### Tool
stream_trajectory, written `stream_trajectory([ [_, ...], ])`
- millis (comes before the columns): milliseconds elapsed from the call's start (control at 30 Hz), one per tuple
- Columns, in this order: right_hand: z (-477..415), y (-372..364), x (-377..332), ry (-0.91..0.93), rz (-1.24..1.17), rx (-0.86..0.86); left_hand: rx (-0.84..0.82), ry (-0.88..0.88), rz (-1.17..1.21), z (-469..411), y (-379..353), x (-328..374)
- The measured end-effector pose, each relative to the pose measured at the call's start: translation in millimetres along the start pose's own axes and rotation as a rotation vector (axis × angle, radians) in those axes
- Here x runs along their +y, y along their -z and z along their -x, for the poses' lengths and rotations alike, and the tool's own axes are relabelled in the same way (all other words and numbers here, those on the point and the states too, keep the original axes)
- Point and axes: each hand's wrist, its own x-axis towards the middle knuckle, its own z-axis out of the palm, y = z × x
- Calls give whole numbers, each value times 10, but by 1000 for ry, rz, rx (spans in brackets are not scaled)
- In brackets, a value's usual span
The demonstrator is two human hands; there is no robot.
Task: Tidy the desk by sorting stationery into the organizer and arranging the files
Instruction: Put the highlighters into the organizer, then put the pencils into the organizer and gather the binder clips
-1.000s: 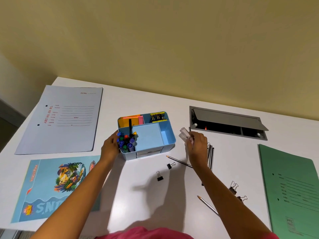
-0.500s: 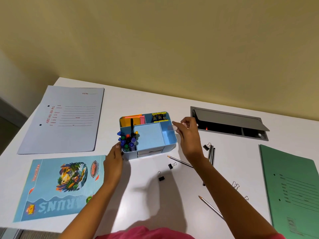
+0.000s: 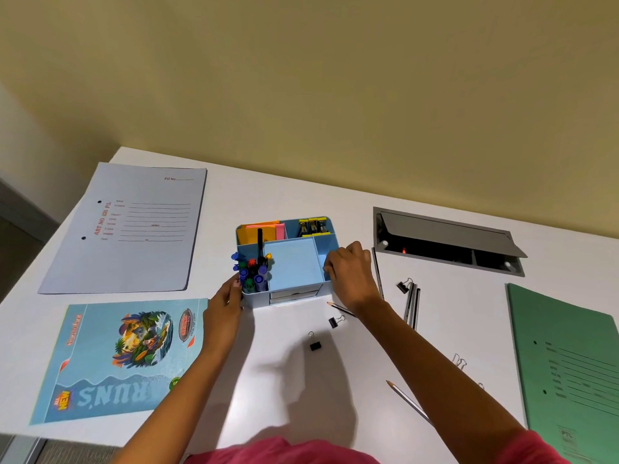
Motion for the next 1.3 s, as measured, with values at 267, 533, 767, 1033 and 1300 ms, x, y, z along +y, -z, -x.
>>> stream_trajectory([
  [267,87,-47,18,25,164,-69,-4,5,-51,-24,4,-34],
  [533,104,-104,109,13,-162,178,-3,7,-22,-17,3,-24],
  [767,483,-98,427,-388,-590,430,0,5,-59,-28,0,-56],
  [1033,1021,-423,949,-897,-343,97,2,6,-68,-27,-10,-76],
  [1300,1131,-474,912,-1048,-419,17,9,-1,-67,-37,-11,-85],
])
